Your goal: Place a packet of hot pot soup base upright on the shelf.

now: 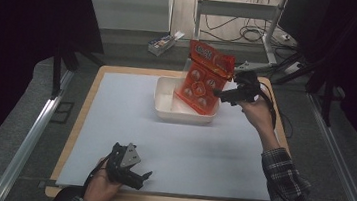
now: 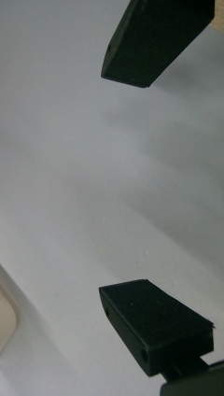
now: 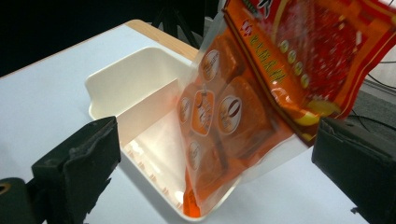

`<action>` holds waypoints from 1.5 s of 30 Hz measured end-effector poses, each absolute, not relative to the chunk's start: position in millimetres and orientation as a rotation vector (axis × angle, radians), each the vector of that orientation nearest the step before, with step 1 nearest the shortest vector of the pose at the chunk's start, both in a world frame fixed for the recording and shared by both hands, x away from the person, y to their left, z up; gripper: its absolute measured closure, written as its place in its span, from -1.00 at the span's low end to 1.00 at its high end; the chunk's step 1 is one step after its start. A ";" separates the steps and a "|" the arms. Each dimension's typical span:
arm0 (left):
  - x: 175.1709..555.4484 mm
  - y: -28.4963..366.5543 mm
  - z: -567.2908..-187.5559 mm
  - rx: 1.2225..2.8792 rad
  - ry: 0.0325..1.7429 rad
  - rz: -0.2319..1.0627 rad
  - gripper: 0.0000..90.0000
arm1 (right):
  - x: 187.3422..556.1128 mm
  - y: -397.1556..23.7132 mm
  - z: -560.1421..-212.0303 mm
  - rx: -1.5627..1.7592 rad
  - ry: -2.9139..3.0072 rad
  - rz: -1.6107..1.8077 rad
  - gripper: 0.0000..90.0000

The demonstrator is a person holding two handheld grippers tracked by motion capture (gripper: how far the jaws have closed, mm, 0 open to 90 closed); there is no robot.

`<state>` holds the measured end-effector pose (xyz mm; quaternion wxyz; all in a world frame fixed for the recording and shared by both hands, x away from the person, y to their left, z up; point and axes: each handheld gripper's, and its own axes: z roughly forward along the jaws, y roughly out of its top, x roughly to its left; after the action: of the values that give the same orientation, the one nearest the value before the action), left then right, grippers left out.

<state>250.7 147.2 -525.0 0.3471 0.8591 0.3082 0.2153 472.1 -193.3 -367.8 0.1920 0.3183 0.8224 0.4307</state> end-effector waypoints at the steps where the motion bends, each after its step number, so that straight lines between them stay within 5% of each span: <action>1: 250.5 146.9 -525.1 2.220 0.798 0.561 -0.98 | 470.1 -193.1 -369.1 0.892 2.311 1.213 -0.98; 45: 249.7 145.0 -527.2 2.237 0.760 0.575 -1.00 | 404.6 -176.1 -425.5 0.845 2.296 1.227 -0.98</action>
<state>249.7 145.0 -527.2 0.3476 0.8627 0.2929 0.2218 404.6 -176.1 -425.5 0.2008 0.3022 0.8218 0.4392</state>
